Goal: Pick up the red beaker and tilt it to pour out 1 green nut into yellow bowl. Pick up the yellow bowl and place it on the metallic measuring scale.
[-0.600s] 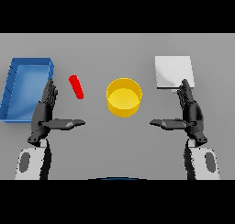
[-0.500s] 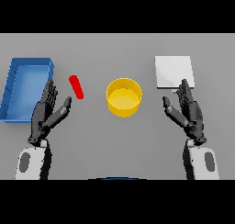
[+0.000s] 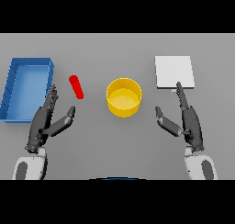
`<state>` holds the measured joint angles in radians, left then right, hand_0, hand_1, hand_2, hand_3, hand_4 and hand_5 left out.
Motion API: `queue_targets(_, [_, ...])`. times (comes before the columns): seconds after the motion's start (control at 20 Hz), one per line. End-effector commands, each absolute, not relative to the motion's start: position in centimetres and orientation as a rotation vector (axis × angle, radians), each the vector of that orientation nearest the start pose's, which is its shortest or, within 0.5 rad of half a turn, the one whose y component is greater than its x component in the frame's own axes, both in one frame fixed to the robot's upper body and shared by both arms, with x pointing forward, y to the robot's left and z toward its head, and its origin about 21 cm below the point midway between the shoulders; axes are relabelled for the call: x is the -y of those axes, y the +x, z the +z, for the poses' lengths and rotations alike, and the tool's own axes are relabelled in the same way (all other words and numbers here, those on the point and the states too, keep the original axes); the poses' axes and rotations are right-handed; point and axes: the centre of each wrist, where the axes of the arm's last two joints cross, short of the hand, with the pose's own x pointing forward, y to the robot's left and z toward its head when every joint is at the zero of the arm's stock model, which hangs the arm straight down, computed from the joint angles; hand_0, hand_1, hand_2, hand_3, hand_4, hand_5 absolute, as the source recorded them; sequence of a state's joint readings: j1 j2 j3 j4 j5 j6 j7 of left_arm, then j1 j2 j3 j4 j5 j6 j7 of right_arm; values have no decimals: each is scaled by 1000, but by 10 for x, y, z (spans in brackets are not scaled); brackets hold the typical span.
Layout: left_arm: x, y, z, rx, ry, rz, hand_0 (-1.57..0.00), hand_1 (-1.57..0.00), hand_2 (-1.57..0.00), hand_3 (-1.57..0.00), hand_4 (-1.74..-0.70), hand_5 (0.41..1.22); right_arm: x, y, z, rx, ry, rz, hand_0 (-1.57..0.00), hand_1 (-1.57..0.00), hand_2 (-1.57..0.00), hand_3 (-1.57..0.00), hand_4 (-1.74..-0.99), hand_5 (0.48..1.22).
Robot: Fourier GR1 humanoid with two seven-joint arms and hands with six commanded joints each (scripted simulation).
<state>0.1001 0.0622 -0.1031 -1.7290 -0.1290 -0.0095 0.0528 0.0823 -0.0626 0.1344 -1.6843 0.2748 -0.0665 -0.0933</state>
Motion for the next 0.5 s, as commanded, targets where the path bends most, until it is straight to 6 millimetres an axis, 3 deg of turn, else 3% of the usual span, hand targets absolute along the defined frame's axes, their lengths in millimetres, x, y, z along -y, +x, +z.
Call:
queue_targets(0.0, [-228, 228, 20, 1579, 90, -211, 1, 1, 1, 1, -1226, 661, 217, 226, 9, 1700, -209, 296, 1, 1, 1, 1, -1241, 680])
queue_targets(0.15, [-219, 230, 16, 1563, 75, -246, 1, 1, 1, 1, -1254, 679, 219, 224, 13, 1707, -189, 282, 1, 1, 1, 1, -1254, 682])
queue_targets(0.45, [-214, 267, 6, 1530, 48, -264, 1, 1, 1, 1, -1377, 738, 219, 225, 12, 1716, -145, 253, 1, 1, 1, 1, -1304, 678])
